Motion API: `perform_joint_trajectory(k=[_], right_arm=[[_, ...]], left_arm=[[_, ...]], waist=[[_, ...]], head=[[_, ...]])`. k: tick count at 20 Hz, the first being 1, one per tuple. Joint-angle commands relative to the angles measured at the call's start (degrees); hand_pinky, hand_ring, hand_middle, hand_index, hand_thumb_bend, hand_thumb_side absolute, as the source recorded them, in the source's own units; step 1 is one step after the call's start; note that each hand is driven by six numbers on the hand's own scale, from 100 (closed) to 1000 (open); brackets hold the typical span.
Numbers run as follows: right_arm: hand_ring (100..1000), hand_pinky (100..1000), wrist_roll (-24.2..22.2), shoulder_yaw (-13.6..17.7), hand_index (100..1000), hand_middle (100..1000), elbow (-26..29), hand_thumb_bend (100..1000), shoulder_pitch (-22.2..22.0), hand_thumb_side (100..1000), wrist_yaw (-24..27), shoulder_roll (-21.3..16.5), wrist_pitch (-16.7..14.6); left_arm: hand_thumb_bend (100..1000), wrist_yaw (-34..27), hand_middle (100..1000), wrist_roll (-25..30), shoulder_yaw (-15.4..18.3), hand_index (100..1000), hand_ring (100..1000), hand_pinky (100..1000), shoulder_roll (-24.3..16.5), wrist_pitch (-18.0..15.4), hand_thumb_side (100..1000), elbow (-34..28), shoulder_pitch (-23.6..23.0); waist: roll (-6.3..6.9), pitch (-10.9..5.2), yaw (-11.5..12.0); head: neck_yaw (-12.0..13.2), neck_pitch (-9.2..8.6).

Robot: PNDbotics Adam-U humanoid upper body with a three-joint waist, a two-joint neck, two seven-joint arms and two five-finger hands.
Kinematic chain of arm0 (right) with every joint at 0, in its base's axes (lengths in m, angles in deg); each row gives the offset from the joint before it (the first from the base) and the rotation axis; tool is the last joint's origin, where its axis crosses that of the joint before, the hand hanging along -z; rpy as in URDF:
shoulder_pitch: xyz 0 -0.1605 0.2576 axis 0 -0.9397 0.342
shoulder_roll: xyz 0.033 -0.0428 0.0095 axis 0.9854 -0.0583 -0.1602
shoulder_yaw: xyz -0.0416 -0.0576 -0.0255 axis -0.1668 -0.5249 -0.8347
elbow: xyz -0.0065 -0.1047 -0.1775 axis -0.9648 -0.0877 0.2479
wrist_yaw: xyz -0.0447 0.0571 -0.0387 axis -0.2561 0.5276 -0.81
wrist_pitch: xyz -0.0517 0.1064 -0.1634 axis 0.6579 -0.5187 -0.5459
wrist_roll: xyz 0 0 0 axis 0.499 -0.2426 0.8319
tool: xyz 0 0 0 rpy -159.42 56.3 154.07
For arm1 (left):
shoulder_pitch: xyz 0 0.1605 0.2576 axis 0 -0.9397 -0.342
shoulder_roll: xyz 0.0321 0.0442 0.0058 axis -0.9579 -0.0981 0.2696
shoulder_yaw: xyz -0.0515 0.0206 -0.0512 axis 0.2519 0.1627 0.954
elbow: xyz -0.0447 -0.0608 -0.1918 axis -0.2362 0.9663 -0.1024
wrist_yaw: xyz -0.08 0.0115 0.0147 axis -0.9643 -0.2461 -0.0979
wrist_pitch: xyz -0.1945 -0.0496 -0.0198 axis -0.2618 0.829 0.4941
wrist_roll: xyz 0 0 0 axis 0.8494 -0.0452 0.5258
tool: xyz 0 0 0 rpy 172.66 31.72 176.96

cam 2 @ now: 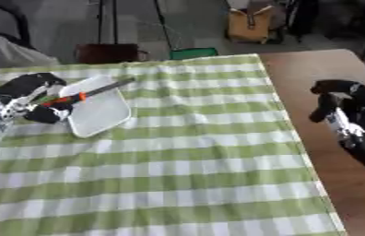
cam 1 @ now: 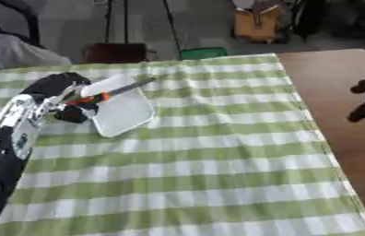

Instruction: Pick up objects on the table and place them in the box.

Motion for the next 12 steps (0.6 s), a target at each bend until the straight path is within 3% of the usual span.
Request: perform_joint_trajectory(k=[1,7,8,9,10,12], right_arm=[[521,548,0.1,0.5,783,706,1.3,231,0.1,590,-0.2,-1.1,0.0],[521,548,0.3,0.7,783,706,1.3,230,-0.2,591,-0.2,-1.1,0.0],[521,548,0.3,0.8,783,706,1.3,231,-0.3,590,-0.2,-1.1,0.0],[521,548,0.4,0.8,783,706,1.3,231,-0.3,590,-0.3,-1.1,0.0],[522,548,0.5,0.9,783,706,1.3,232,-0.3,590,-0.3,-1.1,0.0],[522,548,0.6,1.0,783,706,1.3,232,-0.3,590,-0.3,-1.1,0.0]], left_arm=[[325,-0.5,870,4.0,1.4,919,865,995,-3.1,-0.3,878,-3.8,-0.5],[257,-3.9,835,1.4,3.9,894,837,915,-5.0,2.2,864,-10.0,-3.8],[173,-5.4,797,-0.5,5.0,867,804,788,-5.3,3.0,878,-12.2,-4.7],[173,-7.6,797,-3.0,6.1,867,804,788,-5.6,3.8,878,-14.8,-6.2],[101,-9.8,775,-5.2,6.7,846,784,676,-5.8,4.6,907,-17.0,-7.4],[100,-15.5,770,-10.1,7.9,842,780,653,-6.0,5.5,912,-21.9,-10.3]], waist=[[-0.31,-1.2,0.2],[-0.42,-1.48,0.6],[-0.43,-1.51,0.7],[-0.41,-1.52,0.8],[-0.39,-1.52,0.9],[-0.33,-1.46,1.0]], head=[[-0.3,-0.12],[-0.4,-0.18],[-0.5,-0.17],[-0.5,-0.17],[-0.5,-0.21],[-0.5,-0.33]])
